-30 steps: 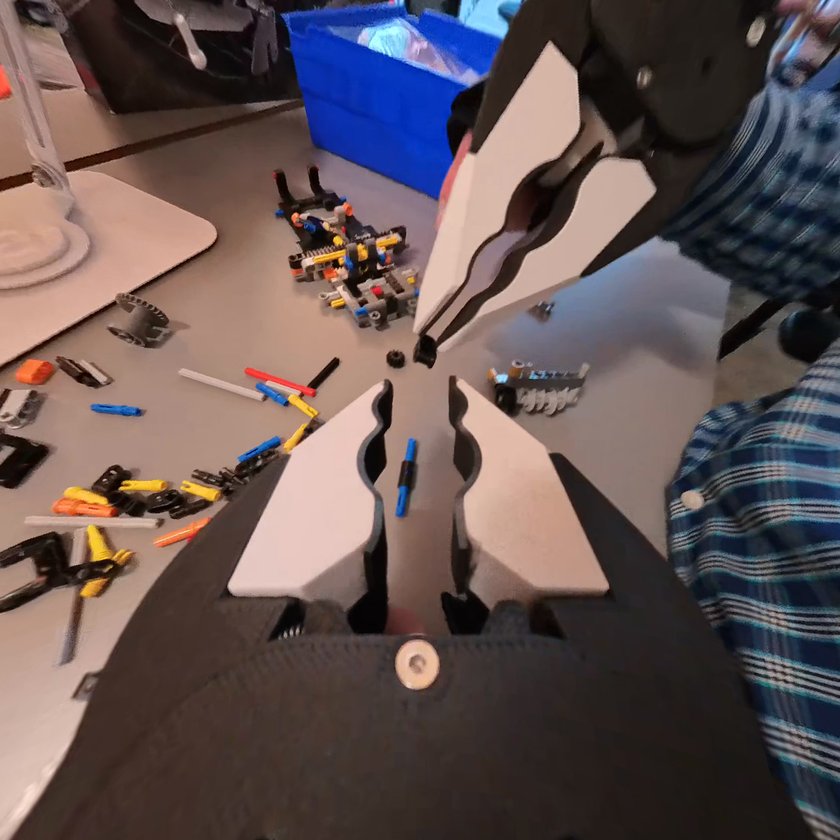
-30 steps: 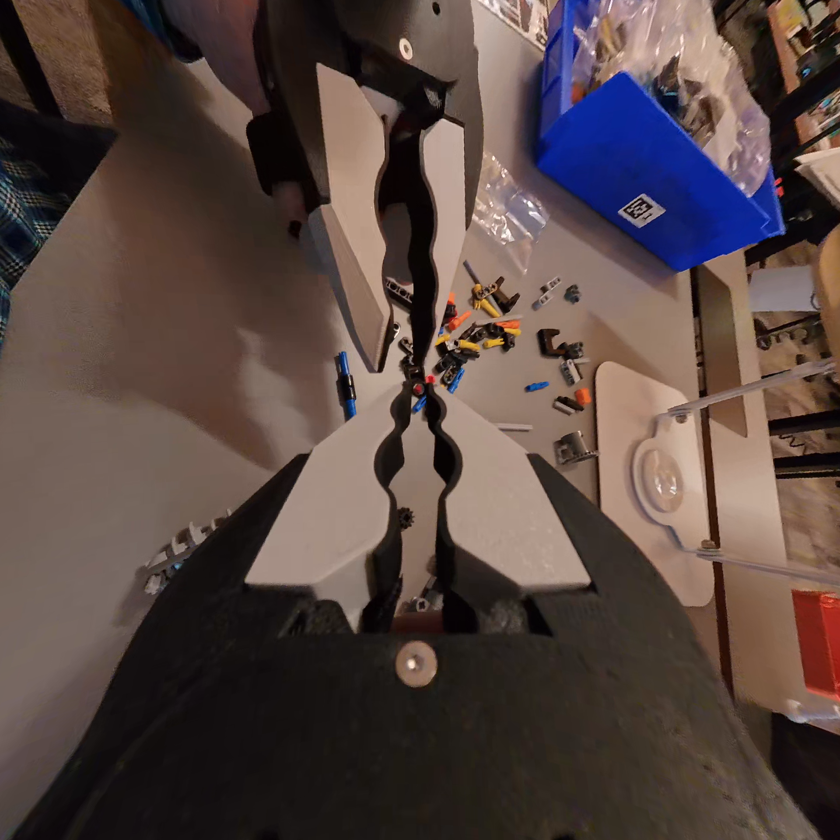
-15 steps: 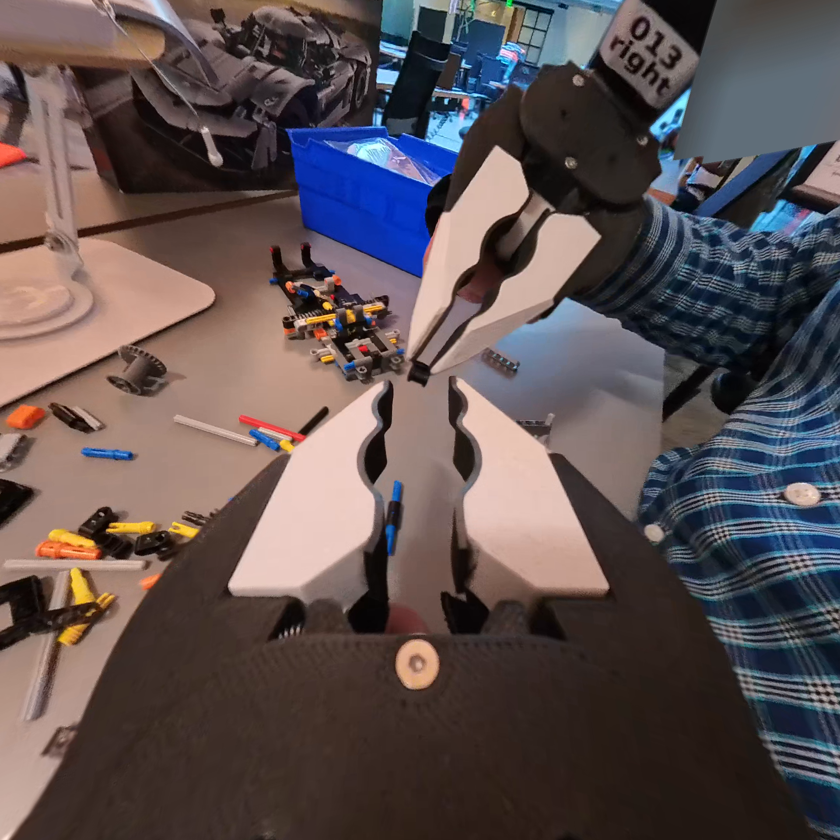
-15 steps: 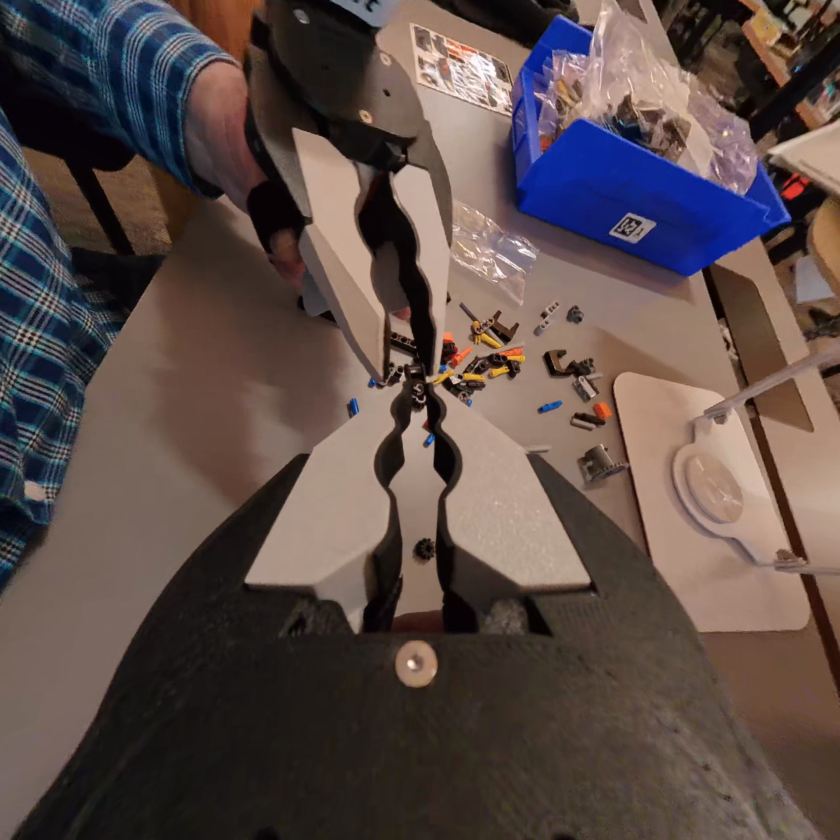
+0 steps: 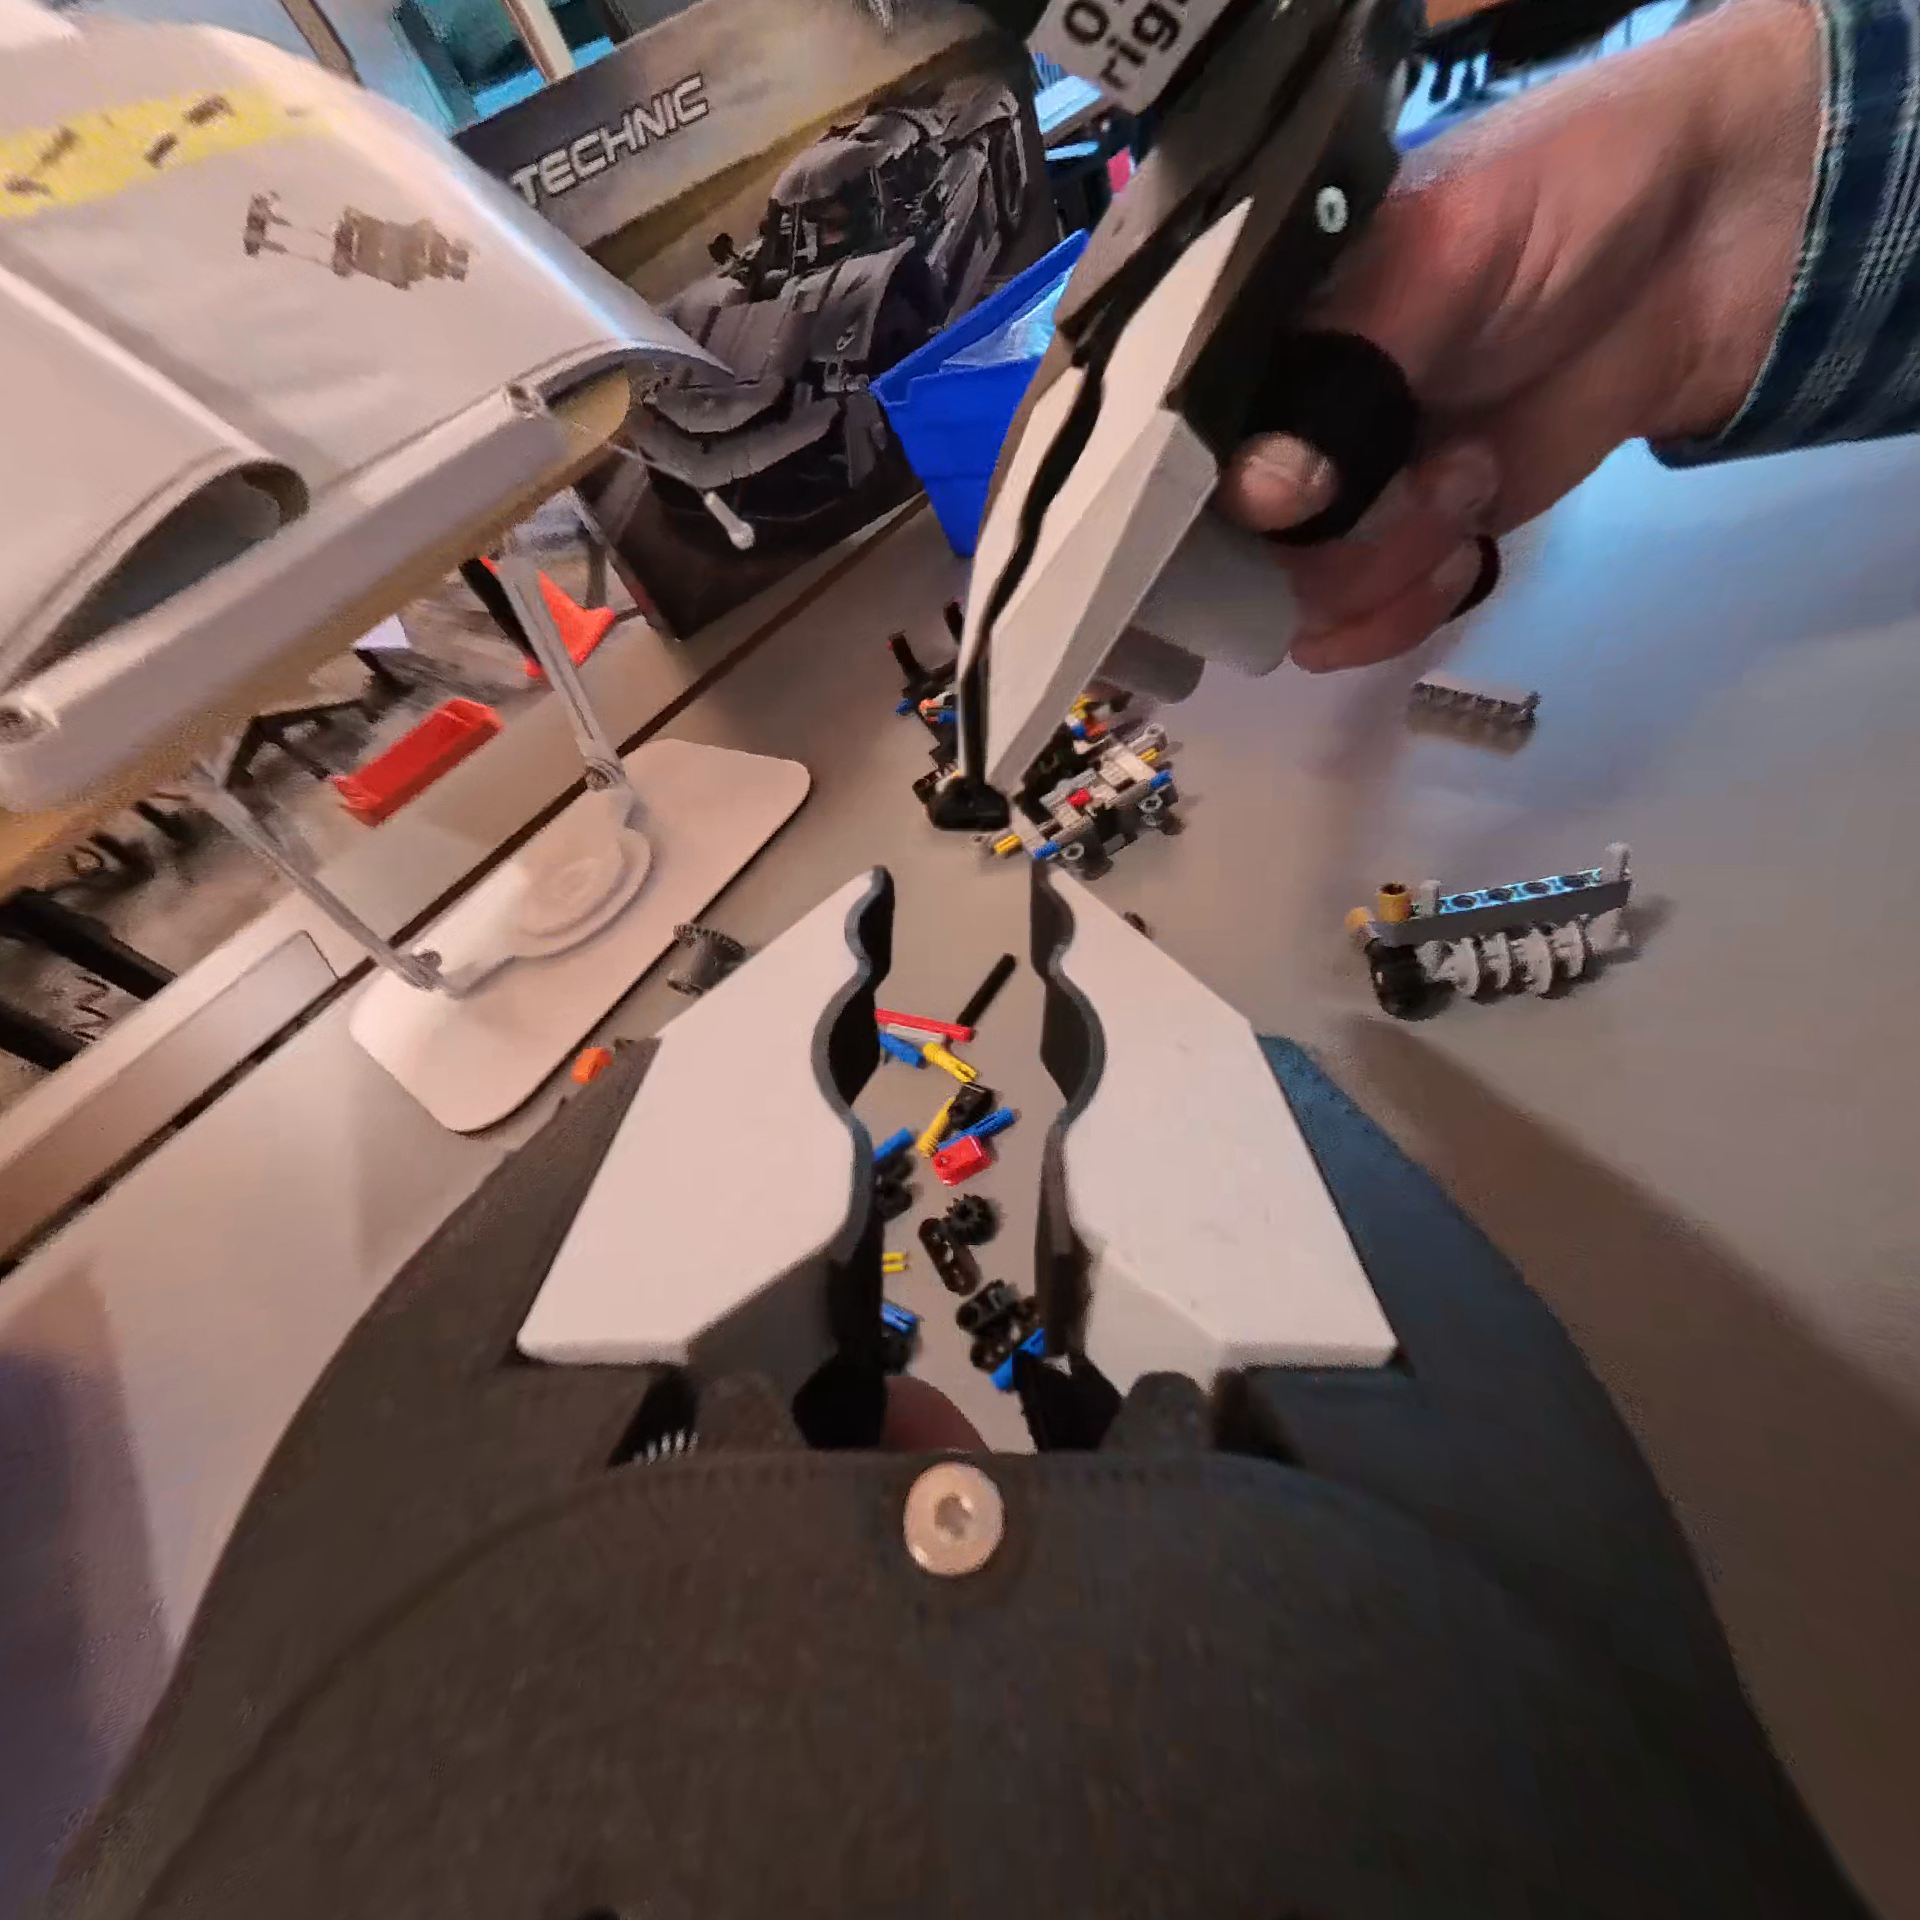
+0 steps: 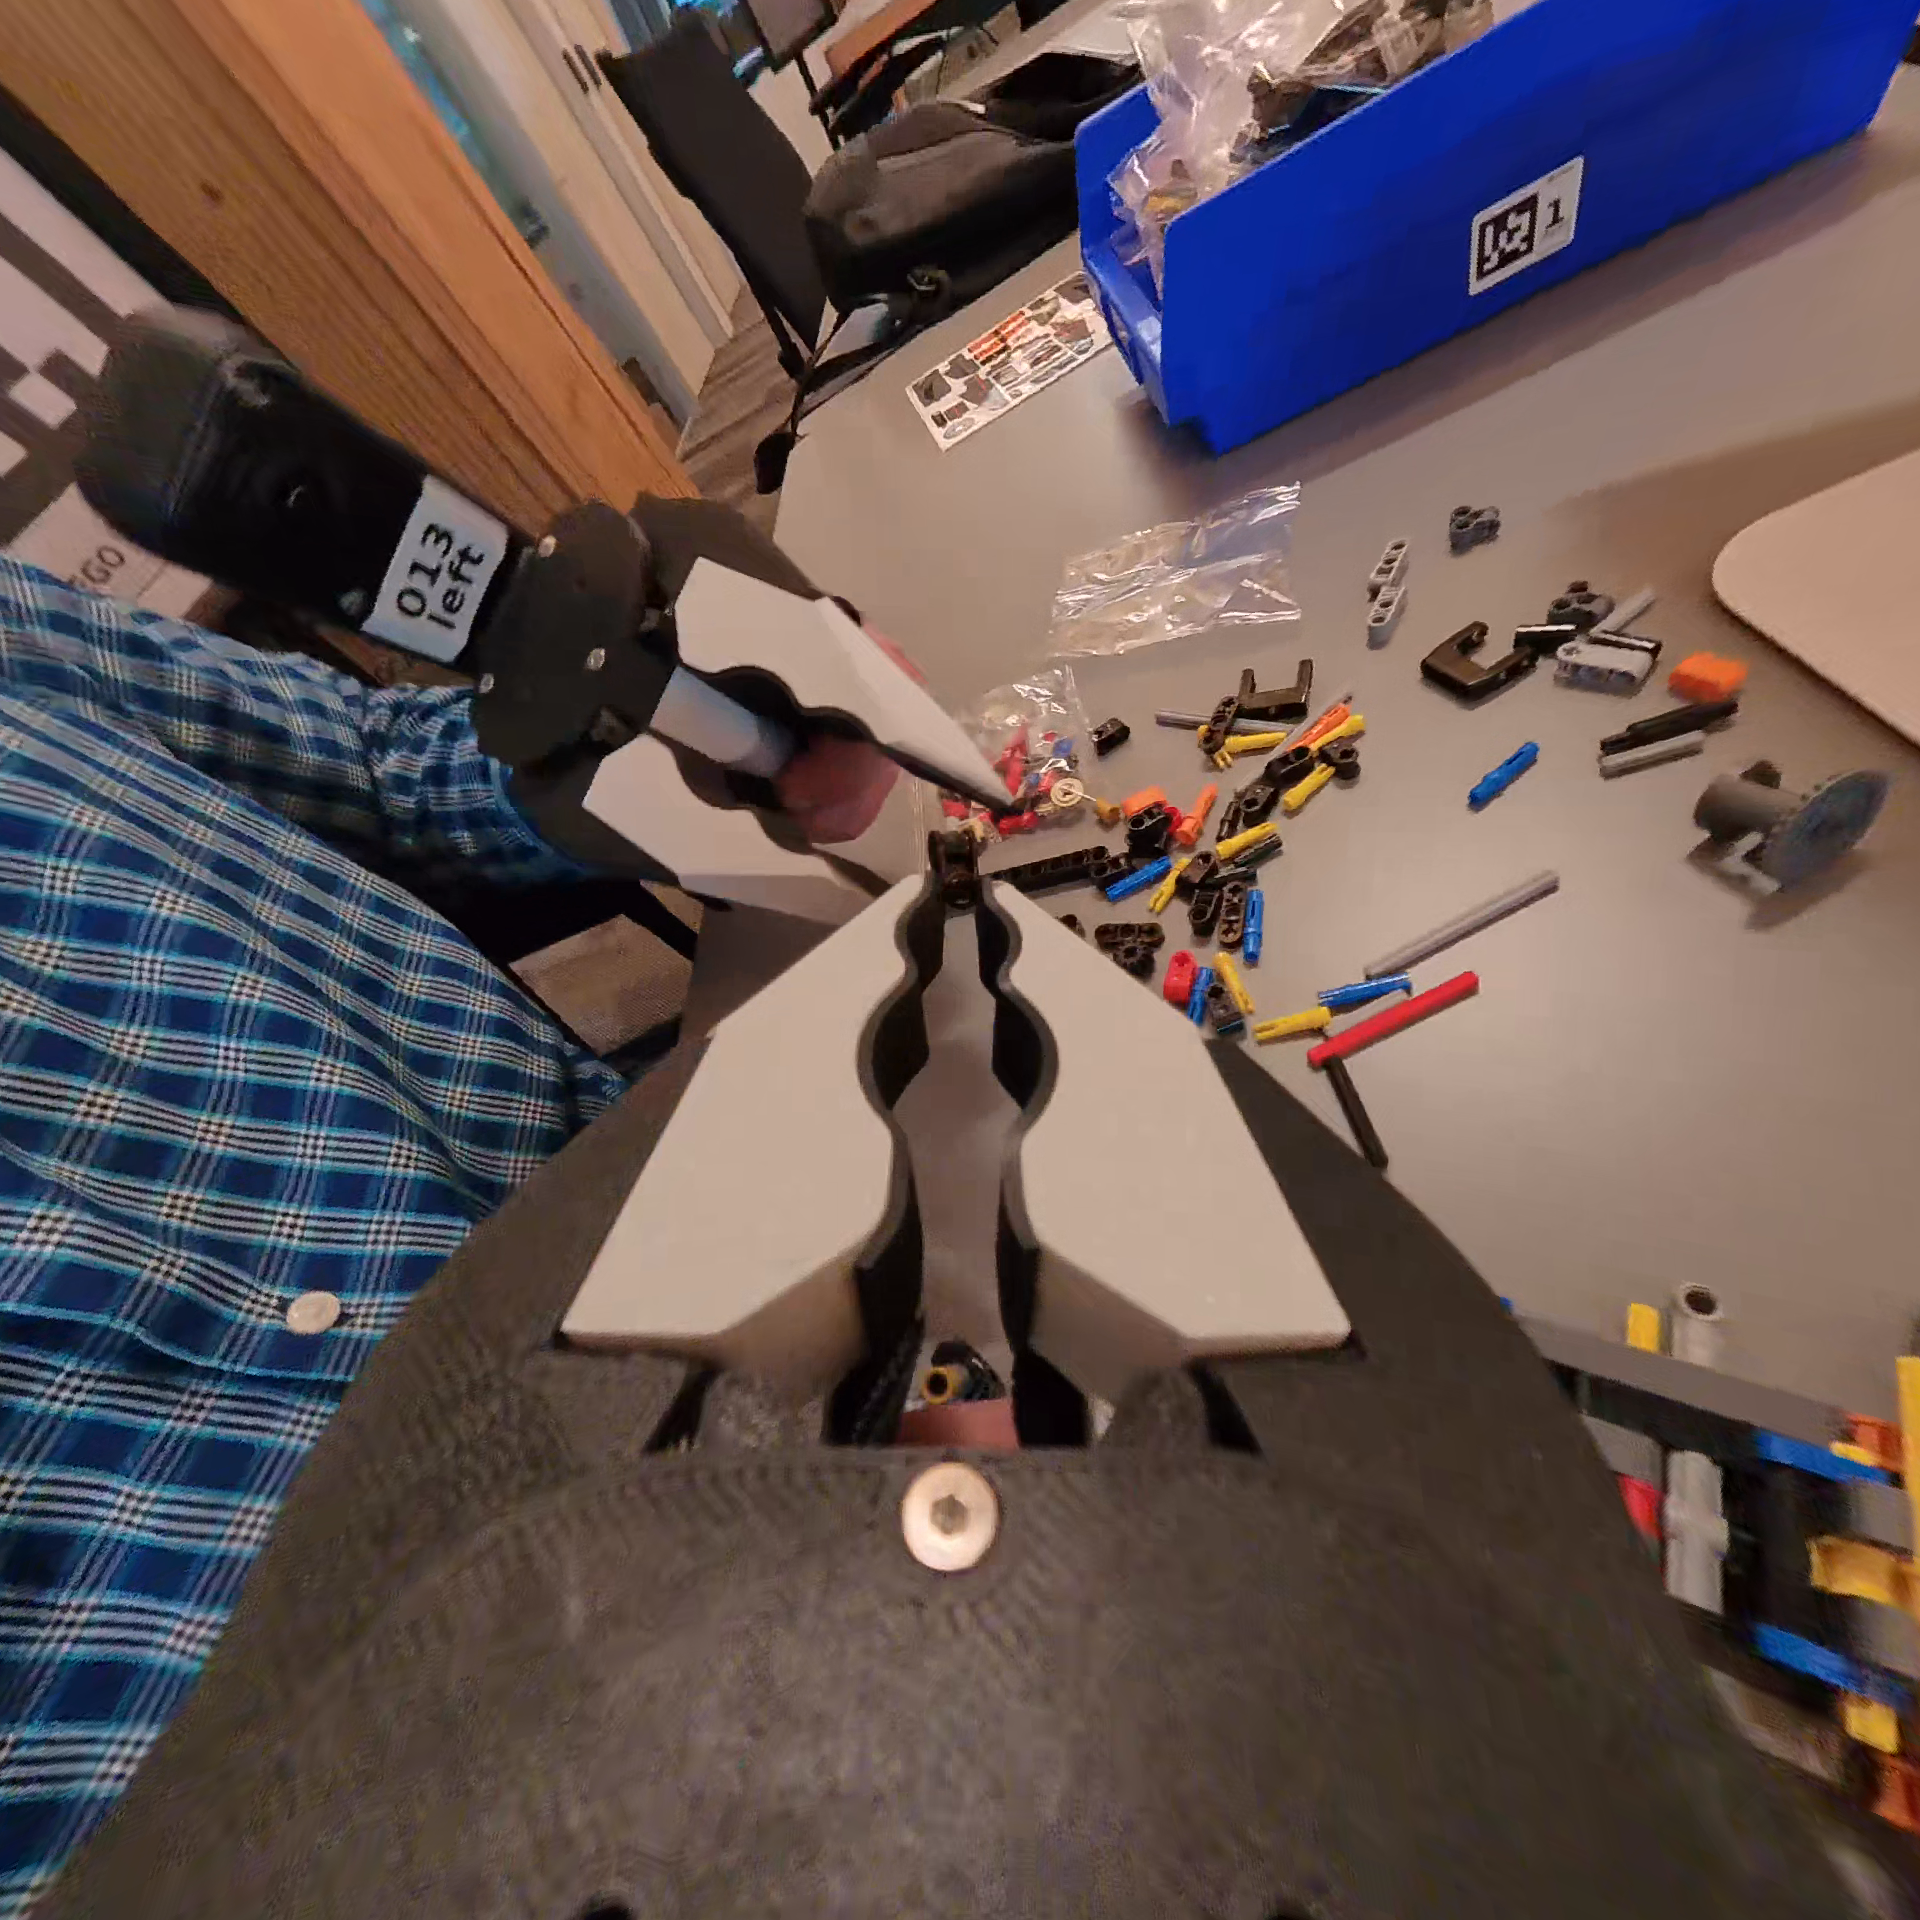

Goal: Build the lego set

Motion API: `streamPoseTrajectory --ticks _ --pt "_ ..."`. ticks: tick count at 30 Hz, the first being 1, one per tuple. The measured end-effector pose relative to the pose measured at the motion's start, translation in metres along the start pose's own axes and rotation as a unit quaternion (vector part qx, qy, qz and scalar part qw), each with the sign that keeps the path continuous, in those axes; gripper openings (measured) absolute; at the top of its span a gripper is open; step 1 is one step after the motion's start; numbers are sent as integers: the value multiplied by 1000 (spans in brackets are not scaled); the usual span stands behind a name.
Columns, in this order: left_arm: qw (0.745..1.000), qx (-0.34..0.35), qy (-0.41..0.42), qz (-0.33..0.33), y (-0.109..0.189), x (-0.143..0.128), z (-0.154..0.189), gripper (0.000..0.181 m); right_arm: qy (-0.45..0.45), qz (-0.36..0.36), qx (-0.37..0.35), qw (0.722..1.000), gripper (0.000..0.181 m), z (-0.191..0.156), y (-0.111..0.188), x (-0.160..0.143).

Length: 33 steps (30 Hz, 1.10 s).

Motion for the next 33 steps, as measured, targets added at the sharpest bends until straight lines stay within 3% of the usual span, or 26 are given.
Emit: streamPoseTrajectory --ticks 8,10,14,20,26,33 --pt "998 -2 -40 -38 -2 -7 5 24 -40 -7 -24 999 3 5 0 -7" --pt "996 -17 -42 -72 -3 -16 7 25 -37 -21 -42 998 3 9 0 -12" --pt "983 -75 -49 -160 -4 -45 20 28 4 -82 -102 991 3 16 -4 -31" --pt "970 -122 1 -212 -5 -70 32 30 60 -183 -160 968 3 20 -15 -64" --pt "963 -127 11 -236 -8 -80 35 20 100 -235 -189 948 3 21 -27 -82" --pt "962 -128 15 -239 -12 -81 38 4 124 -246 -198 941 8 21 -31 -86"
Point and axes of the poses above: each gripper's, where its closed fingertips meet, y back along the fingers, x out of its top, z = x × y across the jaws, the point moved 4 cm from there along y, back along the fingers, and after that the axes turned 6 degrees about -x, right-handed, at the moved point
